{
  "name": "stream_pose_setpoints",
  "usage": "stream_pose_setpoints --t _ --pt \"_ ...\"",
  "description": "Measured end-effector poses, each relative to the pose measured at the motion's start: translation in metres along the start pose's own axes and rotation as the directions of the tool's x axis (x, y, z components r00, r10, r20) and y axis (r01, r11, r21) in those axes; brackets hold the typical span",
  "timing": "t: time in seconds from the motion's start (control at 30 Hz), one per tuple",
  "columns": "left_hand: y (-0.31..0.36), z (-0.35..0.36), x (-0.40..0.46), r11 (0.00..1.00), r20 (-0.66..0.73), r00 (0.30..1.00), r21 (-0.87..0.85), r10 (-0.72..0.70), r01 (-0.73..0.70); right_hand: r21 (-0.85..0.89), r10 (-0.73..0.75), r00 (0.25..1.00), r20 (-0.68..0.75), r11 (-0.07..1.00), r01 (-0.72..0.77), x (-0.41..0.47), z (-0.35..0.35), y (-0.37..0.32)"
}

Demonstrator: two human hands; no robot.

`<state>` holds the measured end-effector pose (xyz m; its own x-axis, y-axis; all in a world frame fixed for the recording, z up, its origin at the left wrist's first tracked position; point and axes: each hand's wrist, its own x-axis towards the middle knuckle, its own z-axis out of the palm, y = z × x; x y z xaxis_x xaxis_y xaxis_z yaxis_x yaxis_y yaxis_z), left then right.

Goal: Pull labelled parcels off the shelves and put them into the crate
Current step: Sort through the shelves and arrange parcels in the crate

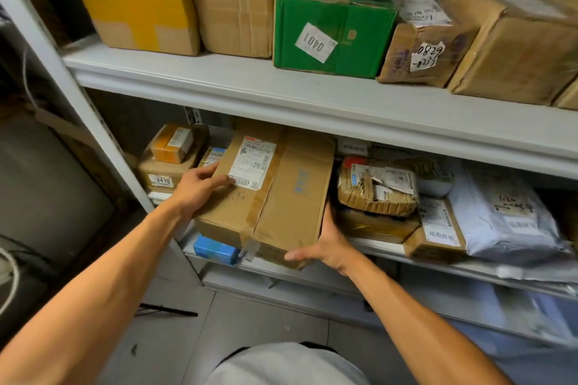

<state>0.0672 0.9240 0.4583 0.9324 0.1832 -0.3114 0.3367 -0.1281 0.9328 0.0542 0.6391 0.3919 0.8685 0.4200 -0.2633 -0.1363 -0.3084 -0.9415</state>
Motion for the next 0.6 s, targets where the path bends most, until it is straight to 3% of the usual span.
stream_pose_setpoints --t 0.37,0.6 --pt "-0.005 0.009 0.016 0.997 -0.026 0.999 -0.076 -0.025 0.023 -0.154 -0.169 0.978 -0.122 0.977 0.149 0.017 -0.016 -0.019" --pt "-0.023 0.010 0.026 0.999 -0.058 0.998 -0.037 -0.031 0.029 -0.130 -0.059 0.987 -0.147 0.991 0.040 0.028 -0.007 -0.004"
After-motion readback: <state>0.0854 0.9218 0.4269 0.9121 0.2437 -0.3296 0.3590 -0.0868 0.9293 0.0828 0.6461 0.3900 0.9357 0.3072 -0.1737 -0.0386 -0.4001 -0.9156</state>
